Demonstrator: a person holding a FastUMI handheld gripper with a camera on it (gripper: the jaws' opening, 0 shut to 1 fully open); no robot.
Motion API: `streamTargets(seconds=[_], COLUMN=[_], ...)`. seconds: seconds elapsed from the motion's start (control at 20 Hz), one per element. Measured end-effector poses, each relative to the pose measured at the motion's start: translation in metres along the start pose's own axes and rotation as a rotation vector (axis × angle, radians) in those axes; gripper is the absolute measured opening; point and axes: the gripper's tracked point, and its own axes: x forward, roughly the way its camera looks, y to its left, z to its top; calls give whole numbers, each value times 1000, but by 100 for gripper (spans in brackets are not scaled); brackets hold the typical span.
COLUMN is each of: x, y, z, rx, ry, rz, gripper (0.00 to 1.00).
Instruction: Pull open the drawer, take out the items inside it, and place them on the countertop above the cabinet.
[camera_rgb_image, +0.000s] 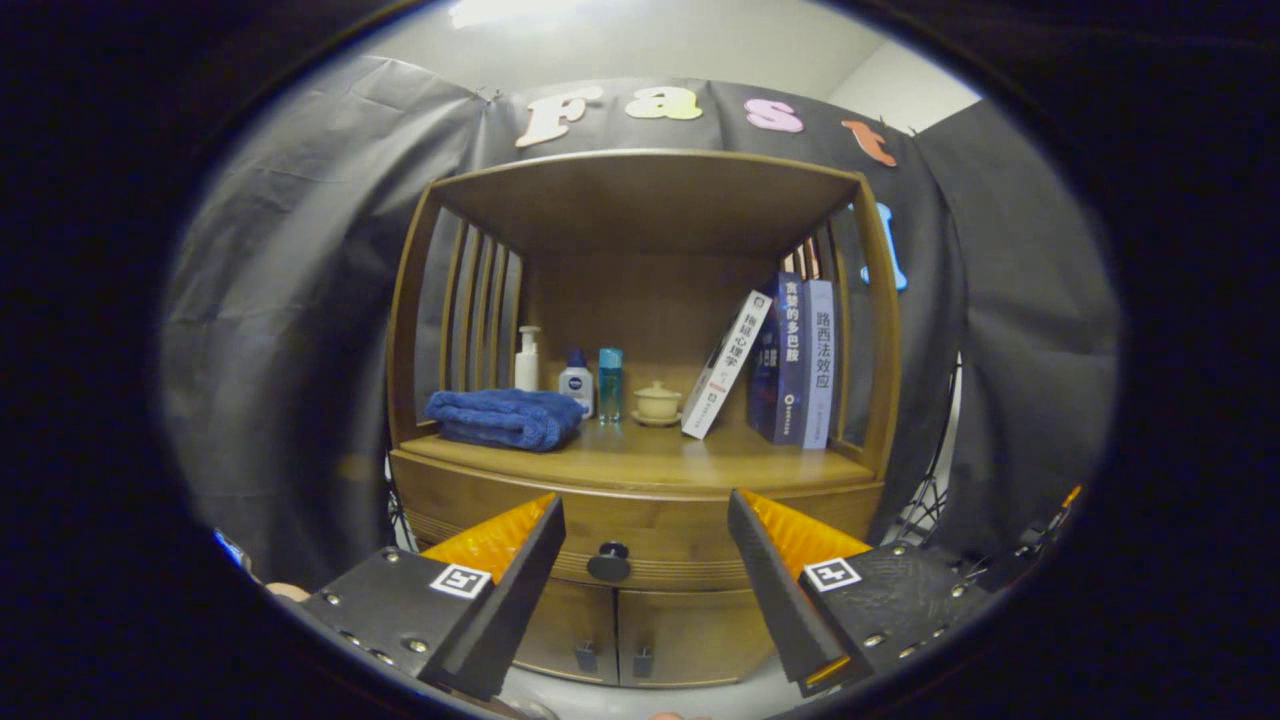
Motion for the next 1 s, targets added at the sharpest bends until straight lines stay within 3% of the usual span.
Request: streamTargets(seconds=[0.45, 0.55, 0.75, 0.9, 1.0], x=[56, 64, 81, 90, 87], y=[19, 23, 27, 30, 32], z=[-69, -81, -98, -110, -113], rx=[0, 6, 10, 25, 38], ry=[122, 147, 183, 213, 243], rz=[17, 19, 10, 20, 24], gripper=[98, 83, 81, 59, 53])
